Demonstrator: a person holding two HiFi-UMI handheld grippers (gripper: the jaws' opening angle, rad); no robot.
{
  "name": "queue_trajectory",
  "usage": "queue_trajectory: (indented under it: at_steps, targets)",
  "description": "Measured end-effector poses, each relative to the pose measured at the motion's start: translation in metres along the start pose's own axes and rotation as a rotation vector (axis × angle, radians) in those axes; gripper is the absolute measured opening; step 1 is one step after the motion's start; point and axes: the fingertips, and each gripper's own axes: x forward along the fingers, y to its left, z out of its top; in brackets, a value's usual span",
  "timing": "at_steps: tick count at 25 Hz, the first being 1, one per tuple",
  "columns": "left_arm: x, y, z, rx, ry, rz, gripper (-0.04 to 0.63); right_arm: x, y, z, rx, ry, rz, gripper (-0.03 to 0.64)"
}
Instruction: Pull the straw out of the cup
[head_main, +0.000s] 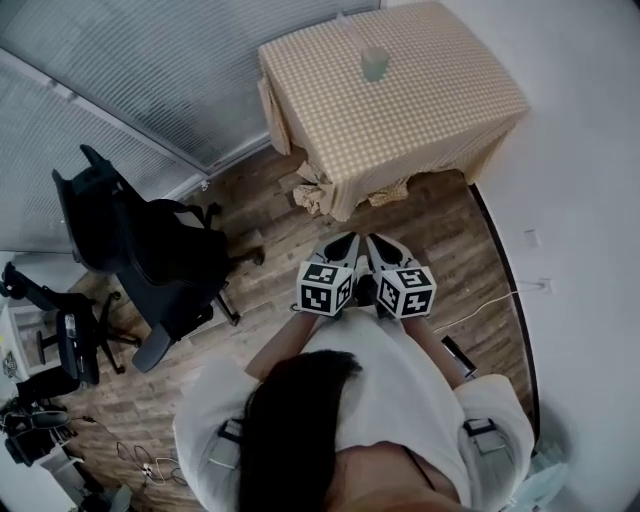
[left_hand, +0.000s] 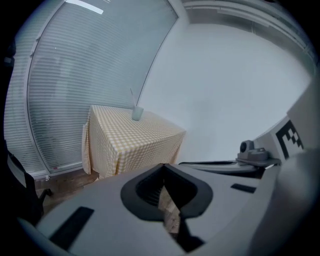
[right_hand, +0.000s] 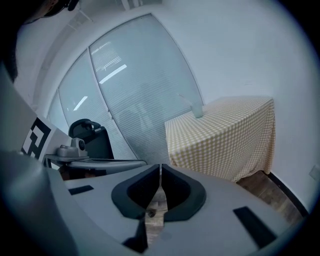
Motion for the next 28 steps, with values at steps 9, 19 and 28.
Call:
queue_trajectory:
  at_steps: [9,19,28]
  targets:
    - [0.029,0.013,0.021,-0.019,-0.006,0.064,0.009,0.023,-0.036,0.02,0.008,0.04,0.053,0.035]
    - [0.057,0.012,0.043,-0.022,-0.029,0.097,0.009,0.033,-0.064,0.045,-0.023,0.028,0.071,0.035]
    - [0.081,0.008,0.054,-0.023,-0.04,0.129,0.009,0.037,-0.093,0.059,-0.04,0.023,0.067,0.035]
